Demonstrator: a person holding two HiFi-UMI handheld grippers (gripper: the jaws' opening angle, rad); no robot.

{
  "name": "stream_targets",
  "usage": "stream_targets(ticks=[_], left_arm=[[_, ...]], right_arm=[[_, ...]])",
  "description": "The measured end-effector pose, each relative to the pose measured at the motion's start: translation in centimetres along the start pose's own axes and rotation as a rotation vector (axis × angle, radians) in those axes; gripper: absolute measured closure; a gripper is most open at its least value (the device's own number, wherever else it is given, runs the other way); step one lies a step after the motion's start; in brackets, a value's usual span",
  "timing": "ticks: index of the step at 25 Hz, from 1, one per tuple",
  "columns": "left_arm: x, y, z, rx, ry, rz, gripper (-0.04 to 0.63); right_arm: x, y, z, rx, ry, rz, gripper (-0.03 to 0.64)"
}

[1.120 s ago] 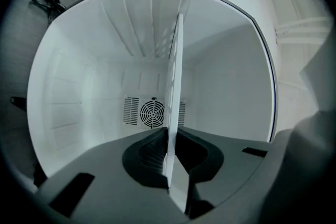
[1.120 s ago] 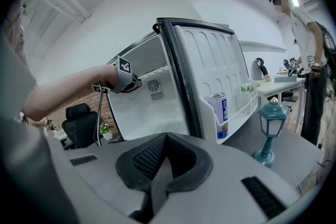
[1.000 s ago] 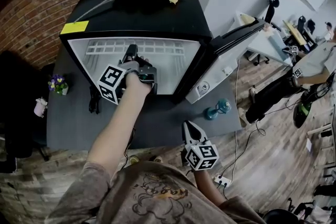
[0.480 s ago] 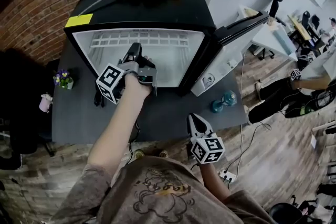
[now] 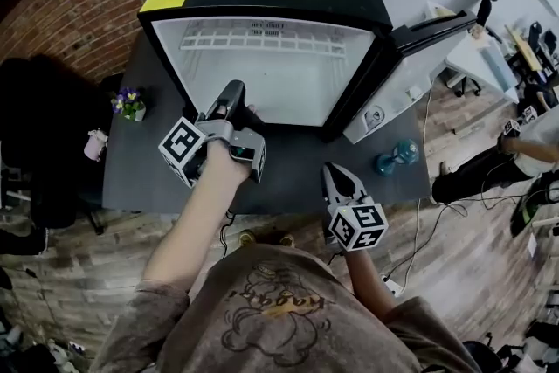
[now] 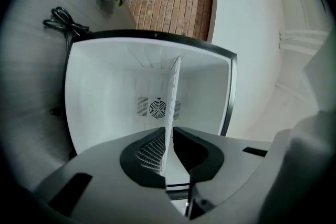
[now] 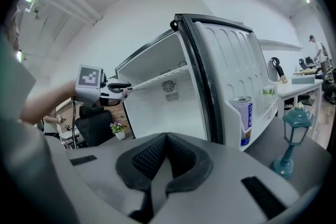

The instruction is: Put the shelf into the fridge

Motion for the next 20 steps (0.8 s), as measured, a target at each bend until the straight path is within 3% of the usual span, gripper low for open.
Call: stream_targets(ticks=[9,11,15,20], left_arm=[[-7.2,-4.3,1.9,0.040,-0.053,0.001,0.538],[-8.3,-4.8,1.8,0.113,-0.041,0.039,0.538],[-9.6,-6.4,1.4,0.334,-0.001,0.104,0.538],[-10.6,-7.1,1.5,0.529,0.058,0.161,0.538]], right_arm=[[1.6,0.0,1.8,0.000,-0.079,0.019,0.620],[1.9,-0.1,2.3,-0.001,-0.093,0.018,0.620],[2.2,-0.5,2.7,-0.011,-0.113,0.019,0.620],[2.4,-1.1,2.7,-0.020,-0.123,0.018,0.620]])
Point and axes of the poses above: the fingertips, and each gripper's own axes: x forward along the fingers, z to its left, y out of its underside, the point moved 6 cm from there along -x, backward along the fingers, and after that the axes turned 10 degrees about -z, right-handed, at the moved point
